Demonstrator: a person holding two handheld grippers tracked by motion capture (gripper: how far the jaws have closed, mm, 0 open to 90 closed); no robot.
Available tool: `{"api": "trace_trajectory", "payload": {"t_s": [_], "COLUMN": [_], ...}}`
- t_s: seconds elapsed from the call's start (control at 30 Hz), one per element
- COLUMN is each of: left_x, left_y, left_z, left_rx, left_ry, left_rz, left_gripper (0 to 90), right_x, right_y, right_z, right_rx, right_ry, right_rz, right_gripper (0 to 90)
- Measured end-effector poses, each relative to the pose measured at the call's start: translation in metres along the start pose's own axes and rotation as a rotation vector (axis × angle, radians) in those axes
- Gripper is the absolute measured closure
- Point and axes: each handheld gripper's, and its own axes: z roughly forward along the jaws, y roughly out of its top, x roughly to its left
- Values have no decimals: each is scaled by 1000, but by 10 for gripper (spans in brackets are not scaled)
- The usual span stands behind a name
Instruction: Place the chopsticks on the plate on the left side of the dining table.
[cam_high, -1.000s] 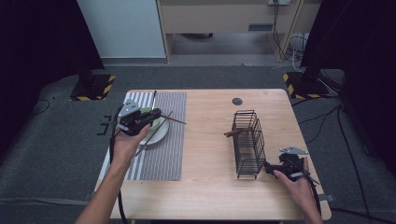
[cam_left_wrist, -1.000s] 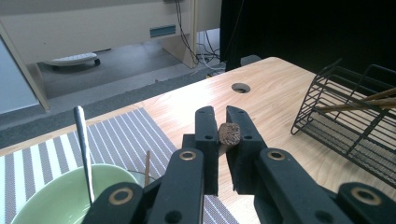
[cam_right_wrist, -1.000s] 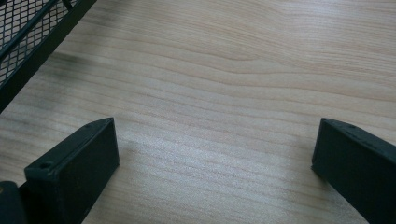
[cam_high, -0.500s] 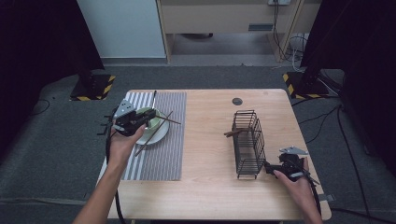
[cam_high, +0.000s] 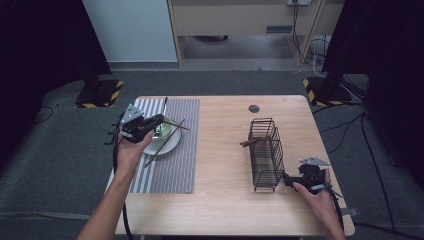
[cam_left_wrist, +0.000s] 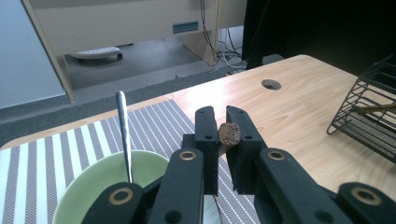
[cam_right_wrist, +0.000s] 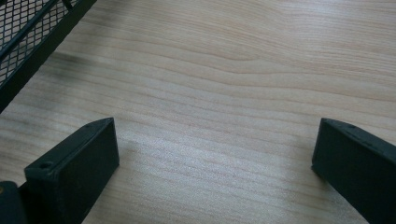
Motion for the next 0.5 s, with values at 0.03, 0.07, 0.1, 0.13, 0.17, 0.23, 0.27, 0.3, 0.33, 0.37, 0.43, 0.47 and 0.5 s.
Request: {"api": "trace_trajectory", "payload": {"t_s": [0.03,0.07,0.1,0.13,0.17,0.23,0.27,0.3,0.33,0.37,0.43,0.47,0.5], "left_x": [0,1,1,1,1,1,1,1,0,1,1,1,1], "left_y": [0,-1,-1,-1,-1,-2,-2,-3,-3,-4,-5,-5,-6], "left_z": [0,1,2,2,3,3,3,4,4,4,4,4,3], "left_rx": [-1,-1,0,0,0,1,4,4,7,9,6,5,6], "left_ry": [2,3,5,6,7,10,17,13,16,16,15,16,17], "left_rz": [-2,-5,-3,-3,-3,1,4,6,10,11,9,8,10], "left_gripper": [831,831,831,831,831,831,831,831,831,830,830,830,831], "right_x": [0,0,0,0,0,0,0,0,0,0,0,0,0], "right_y": [0,0,0,0,0,0,0,0,0,0,0,0,0], "right_z": [0,0,0,0,0,0,0,0,0,0,0,0,0], "right_rx": [0,0,0,0,0,0,0,0,0,0,0,0,0], "right_ry": [0,0,0,0,0,0,0,0,0,0,0,0,0], "right_rz": [0,0,0,0,0,0,0,0,0,0,0,0,0], "right_gripper": [6,6,6,6,6,6,6,6,6,6,6,7,7]}}
